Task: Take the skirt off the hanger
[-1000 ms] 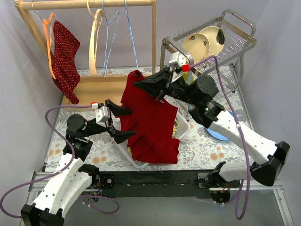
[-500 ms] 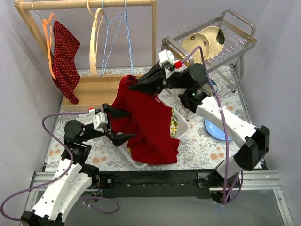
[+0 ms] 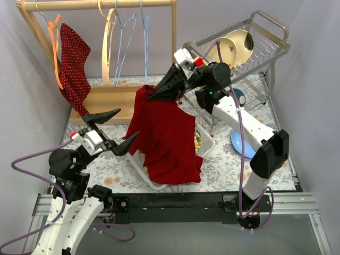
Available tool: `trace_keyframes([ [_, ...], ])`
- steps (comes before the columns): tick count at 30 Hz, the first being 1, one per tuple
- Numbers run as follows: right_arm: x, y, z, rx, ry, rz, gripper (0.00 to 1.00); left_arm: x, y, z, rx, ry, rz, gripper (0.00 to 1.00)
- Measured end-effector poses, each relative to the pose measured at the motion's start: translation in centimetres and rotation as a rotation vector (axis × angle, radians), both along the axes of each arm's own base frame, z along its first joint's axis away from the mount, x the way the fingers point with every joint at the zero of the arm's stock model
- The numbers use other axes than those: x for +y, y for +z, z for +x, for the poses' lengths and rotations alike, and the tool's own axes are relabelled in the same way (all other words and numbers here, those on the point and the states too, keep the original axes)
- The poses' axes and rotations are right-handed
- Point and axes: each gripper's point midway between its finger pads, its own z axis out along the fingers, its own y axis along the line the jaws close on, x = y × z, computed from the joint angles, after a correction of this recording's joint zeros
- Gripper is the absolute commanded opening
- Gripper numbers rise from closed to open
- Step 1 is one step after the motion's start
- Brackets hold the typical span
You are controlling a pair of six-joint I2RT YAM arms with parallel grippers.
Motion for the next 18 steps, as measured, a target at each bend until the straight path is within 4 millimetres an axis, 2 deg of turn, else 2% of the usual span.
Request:
trace_keyframes([
  [2,0.1,0.5,0.1,-0.014,0.013,0.002,0.01,0.4,0.3,0.5,-0.008,0.037,0.003,0.96],
  [5,0.5,1.8,0.3,-0.045,0.039,0.011,0.01,-0.1,-1.3,1.8,0.046,0.036,0.042,0.95],
  [7,0.8,2.4,0.6,-0.059,0.055,0.015,0.01,-0.6,-2.8,2.5,0.093,0.015,0.067,0.9],
  [8,0.9,2.7,0.7,-0.065,0.062,0.018,0.01,-0.9,-3.6,2.7,0.112,0.003,0.078,0.75],
  [10,1.2,3.0,1.0,-0.078,0.074,0.018,0.01,-1.4,-4.9,3.0,0.146,-0.024,0.1,0.53],
  [12,1.6,3.1,1.4,-0.081,0.08,0.018,0.01,-1.8,-5.6,3.1,0.173,-0.049,0.111,0.23],
  [15,1.9,3.0,1.8,-0.082,0.081,0.018,0.01,-2.1,-5.8,3.0,0.179,-0.066,0.118,0.03],
  [18,2.2,2.7,2.3,-0.095,0.064,0.038,0.01,-2.0,-5.6,2.9,0.168,-0.065,0.12,0.0],
])
